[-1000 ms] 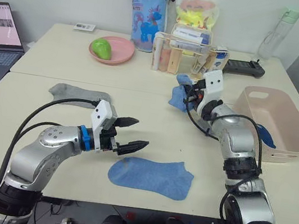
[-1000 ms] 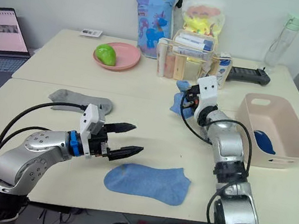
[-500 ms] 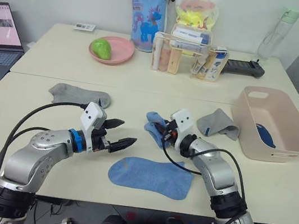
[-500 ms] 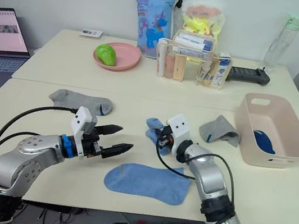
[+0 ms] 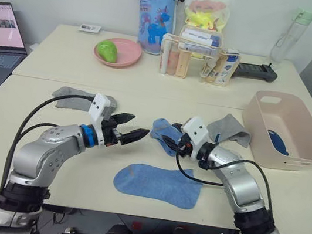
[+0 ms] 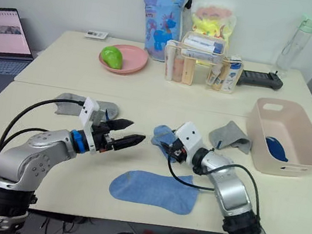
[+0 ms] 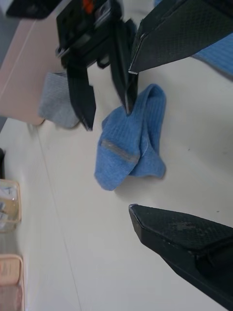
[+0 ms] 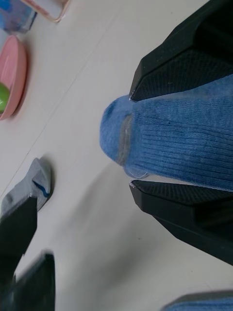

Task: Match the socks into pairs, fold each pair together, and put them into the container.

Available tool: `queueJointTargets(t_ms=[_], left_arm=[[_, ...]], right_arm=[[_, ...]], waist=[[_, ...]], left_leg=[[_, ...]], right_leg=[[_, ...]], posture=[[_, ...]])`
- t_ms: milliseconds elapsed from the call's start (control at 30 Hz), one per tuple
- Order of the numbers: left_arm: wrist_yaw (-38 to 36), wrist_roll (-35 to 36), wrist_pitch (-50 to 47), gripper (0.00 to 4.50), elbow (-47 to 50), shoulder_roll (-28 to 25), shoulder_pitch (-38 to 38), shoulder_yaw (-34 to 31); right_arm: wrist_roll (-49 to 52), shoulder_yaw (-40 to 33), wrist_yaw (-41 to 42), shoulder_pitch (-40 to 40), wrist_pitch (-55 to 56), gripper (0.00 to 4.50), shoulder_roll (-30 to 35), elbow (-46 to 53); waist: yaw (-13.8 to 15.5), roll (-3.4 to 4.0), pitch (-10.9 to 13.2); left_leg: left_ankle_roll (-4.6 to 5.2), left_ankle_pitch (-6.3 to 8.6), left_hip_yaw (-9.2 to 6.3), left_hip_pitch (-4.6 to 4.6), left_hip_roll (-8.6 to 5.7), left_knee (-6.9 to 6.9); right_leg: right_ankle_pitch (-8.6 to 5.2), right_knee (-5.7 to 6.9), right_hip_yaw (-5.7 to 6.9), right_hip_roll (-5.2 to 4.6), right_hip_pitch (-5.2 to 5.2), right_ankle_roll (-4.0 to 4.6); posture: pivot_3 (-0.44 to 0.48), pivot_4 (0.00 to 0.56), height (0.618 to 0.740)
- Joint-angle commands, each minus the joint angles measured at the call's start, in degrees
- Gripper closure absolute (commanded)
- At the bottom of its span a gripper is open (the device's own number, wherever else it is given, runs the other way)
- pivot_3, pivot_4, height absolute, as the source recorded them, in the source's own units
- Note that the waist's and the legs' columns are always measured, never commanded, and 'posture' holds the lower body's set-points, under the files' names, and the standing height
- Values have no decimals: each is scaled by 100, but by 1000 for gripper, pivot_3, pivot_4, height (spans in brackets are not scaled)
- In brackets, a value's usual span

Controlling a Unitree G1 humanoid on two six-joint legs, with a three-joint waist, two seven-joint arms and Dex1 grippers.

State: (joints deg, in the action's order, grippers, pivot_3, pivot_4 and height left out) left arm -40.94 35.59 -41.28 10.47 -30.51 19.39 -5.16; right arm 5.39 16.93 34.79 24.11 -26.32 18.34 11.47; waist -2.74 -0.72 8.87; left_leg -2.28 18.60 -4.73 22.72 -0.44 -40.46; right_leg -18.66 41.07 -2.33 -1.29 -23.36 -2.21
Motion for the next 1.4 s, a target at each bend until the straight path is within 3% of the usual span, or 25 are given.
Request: queueJointTargets(t_ms=[33, 267, 300, 500, 767, 967, 1067, 1200, 1300, 1400], left_arm=[[268, -233, -85, 0, -456, 274, 479, 247], [429, -756, 50, 0, -1746, 821, 1286, 575], [384, -835, 100, 184, -1877, 884, 1373, 643], [307, -1113, 431, 1823, -2439, 1206, 1742, 750], [95, -1185, 696, 4486, -2591, 1361, 1910, 704], [-142, -1046, 368, 4486, -2235, 1185, 1917, 643], [-100, -975, 480, 4486, -2144, 1090, 1880, 355], [-1, -487, -87, 4486, -1928, 1063, 1897, -117], [78, -289, -907, 3900, -1922, 855, 1846, -221], [271, -17, -1478, 2943, -2131, 949, 1911, -483]], right_arm=[[78, -218, 125, -151, -120, 1730, 339, 836], [239, -392, 109, -679, -643, 1730, 748, 1837], [258, -413, 81, -744, -718, 1699, 763, 1933], [203, -410, -51, -993, -901, 1686, 842, 2202], [211, -369, -99, -1071, -947, 1686, 909, 2282], [231, -375, -108, -1081, -939, 1686, 962, 2282], [252, -421, -134, -1121, -962, 1686, 979, 2328], [270, -432, -165, -1155, -998, 1686, 991, 2393], [296, -421, -126, -1107, -1085, 1686, 1043, 2560], [319, -410, -113, -1034, -1143, 1686, 1067, 2623]], waist=[[45, -2, 0], [69, -3, -1], [69, -4, -1], [90, -4, -1], [91, -4, -1], [87, -4, 0], [86, -4, 0], [87, -4, 0], [87, -4, -1], [87, -4, -1]], left_leg=[[0, 0, -1, 0, -2, -3], [-2, -1, 0, 1, -1, -6], [-3, -2, 0, 0, -1, -6], [-4, -3, -1, 3, -2, -10], [-5, -3, -3, 4, -3, -12], [-5, -3, -4, 5, -2, -13], [-5, -3, -4, 4, -2, -13], [-5, -3, -6, 5, -1, -14], [-5, -3, -6, 5, -2, -15], [-5, -3, -10, 6, -3, -16]], right_leg=[[0, -1, 1, -1, 0, 0], [0, -3, 1, 0, 2, 0], [0, -1, 0, 0, 2, 0], [0, -3, 0, 0, 2, 0], [0, -4, 2, 0, 2, 0], [0, -3, 2, 0, 2, 0], [0, -2, 2, 0, 2, 0], [0, -3, 3, 0, 2, 0], [0, -2, 2, 0, 3, -1], [0, -3, 6, 0, 4, -1]], posture=[[0, 150, 703], [0, 150, 703], [0, 150, 703], [0, 150, 703], [0, 150, 703], [0, 150, 703], [0, 150, 703], [0, 150, 703], [0, 150, 703], [0, 150, 703]])
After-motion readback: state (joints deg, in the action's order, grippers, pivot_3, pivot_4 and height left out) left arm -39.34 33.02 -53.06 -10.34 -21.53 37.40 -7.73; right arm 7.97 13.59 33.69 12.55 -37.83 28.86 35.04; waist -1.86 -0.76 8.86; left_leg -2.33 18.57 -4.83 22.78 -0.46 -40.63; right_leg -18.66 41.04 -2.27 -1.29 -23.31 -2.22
